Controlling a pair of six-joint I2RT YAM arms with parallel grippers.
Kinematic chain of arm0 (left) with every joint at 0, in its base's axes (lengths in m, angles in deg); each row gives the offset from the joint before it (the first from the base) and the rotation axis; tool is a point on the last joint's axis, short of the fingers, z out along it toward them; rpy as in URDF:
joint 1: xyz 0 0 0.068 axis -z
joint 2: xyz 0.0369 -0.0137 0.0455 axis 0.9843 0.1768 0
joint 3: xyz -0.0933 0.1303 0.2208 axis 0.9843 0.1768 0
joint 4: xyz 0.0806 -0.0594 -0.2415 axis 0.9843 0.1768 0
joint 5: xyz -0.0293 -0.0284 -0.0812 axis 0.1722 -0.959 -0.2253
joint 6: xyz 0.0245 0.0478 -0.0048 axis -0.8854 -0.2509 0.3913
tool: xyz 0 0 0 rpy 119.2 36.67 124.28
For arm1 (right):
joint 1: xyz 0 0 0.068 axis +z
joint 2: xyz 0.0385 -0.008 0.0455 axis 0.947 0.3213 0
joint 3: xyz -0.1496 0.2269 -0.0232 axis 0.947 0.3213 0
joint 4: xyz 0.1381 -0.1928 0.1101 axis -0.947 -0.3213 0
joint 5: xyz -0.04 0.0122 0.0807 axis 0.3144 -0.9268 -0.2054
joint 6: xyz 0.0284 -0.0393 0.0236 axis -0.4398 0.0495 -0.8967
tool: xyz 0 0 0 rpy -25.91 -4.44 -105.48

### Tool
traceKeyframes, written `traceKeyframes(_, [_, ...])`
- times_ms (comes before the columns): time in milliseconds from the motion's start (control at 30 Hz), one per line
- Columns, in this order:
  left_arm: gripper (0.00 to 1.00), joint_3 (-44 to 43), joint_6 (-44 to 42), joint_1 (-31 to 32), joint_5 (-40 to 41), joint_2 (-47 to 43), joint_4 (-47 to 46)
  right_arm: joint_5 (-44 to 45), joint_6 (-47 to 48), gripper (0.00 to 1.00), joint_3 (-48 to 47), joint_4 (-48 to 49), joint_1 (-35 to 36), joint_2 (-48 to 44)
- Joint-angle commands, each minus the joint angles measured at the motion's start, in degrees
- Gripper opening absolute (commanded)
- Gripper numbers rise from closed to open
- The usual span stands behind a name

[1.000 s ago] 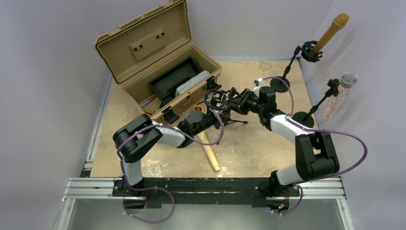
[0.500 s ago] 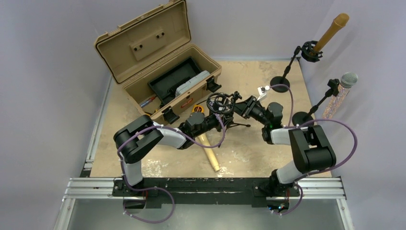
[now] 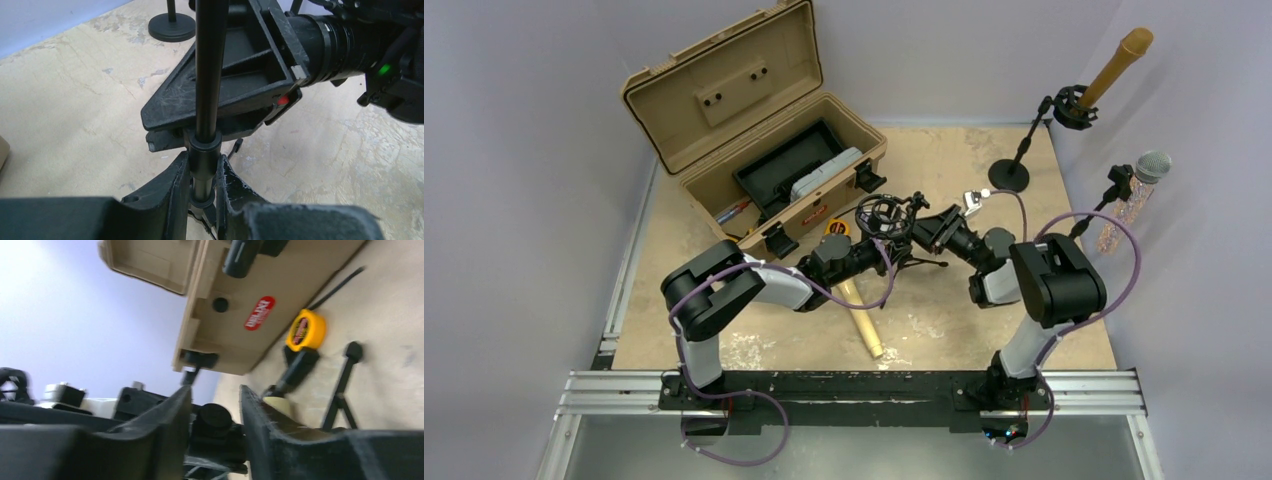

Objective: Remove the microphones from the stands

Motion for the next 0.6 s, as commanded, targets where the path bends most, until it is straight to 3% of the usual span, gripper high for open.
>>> traceKeyframes(0, [0.0, 0.0, 2.9, -0.7, 1.5, 1.7, 3.3, -13.1, 20.0, 0.47, -2.8, -12.6, 3.4, -9.1])
traceKeyframes(33, [0.0, 0.1, 2.8, -0.7, 1.5, 1.7, 3.3, -9.6, 26.8, 0.53, -5.9, -25.9, 3.4, -11.8])
traceKeyframes(100, [0.0, 0.2, 2.7, -0.7, 1.5, 1.7, 3.3, -4.3, 34.4, 0.6, -10.5, -42.2, 2.8, -15.3])
traceKeyframes(333, [0.0, 0.1, 2.8, -0.7, 1.4, 2.2, 2.9, 3.3, 40.9, 0.62, -21.2, -71.0, 0.9, -15.7])
traceKeyframes(567, [0.0, 0.1, 3.0, -0.7, 1.5, 2.6, 2.4, 12.5, 39.7, 0.59, -30.9, -87.1, 0.9, -19.3])
